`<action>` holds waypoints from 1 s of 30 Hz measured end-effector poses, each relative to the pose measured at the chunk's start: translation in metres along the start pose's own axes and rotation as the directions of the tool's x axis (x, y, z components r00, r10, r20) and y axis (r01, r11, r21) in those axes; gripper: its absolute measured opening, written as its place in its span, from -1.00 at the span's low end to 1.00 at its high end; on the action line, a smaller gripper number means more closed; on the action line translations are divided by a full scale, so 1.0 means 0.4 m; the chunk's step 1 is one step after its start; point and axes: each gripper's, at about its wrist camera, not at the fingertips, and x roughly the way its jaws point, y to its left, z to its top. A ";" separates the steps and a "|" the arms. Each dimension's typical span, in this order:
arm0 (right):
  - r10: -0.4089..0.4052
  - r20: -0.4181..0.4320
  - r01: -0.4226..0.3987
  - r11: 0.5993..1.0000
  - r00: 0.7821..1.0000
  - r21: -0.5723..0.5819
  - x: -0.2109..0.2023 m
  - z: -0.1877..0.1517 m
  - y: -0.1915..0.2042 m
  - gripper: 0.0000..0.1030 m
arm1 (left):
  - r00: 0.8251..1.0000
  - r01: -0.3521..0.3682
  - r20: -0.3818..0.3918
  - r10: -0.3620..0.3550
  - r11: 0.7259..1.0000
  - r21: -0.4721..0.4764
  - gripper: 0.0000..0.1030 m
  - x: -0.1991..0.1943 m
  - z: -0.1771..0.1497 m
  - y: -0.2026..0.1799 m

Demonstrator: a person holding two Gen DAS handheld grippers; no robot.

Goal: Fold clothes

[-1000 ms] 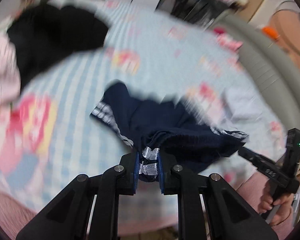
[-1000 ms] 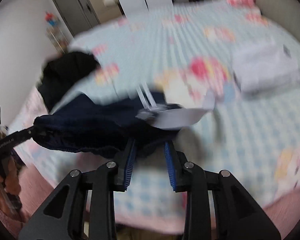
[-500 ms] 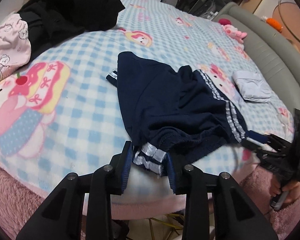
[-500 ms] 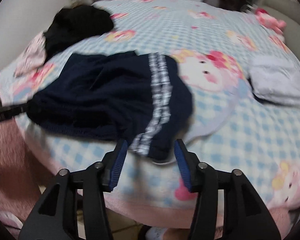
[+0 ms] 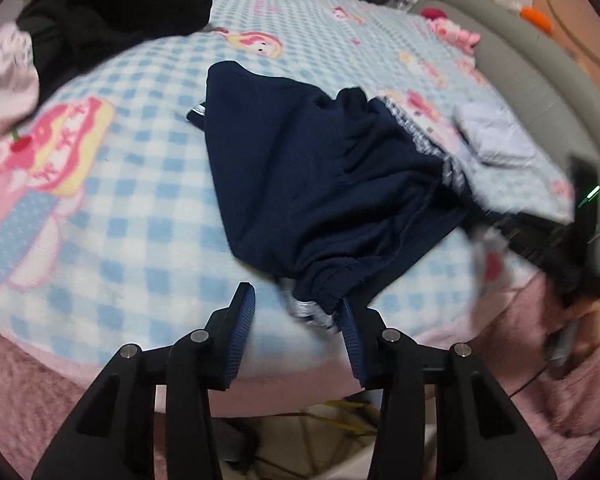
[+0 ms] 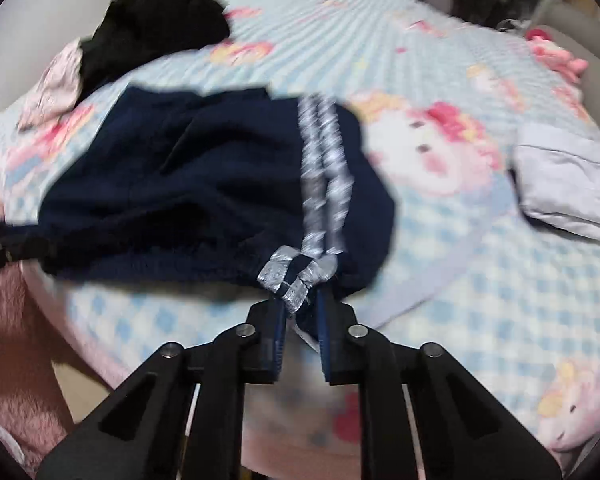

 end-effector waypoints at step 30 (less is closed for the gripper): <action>0.138 -0.020 -0.139 0.979 0.990 -0.151 -0.001 -0.013 0.162 -0.22 | 0.982 -0.148 0.126 0.143 0.989 0.025 -0.77 -0.066 0.073 -0.014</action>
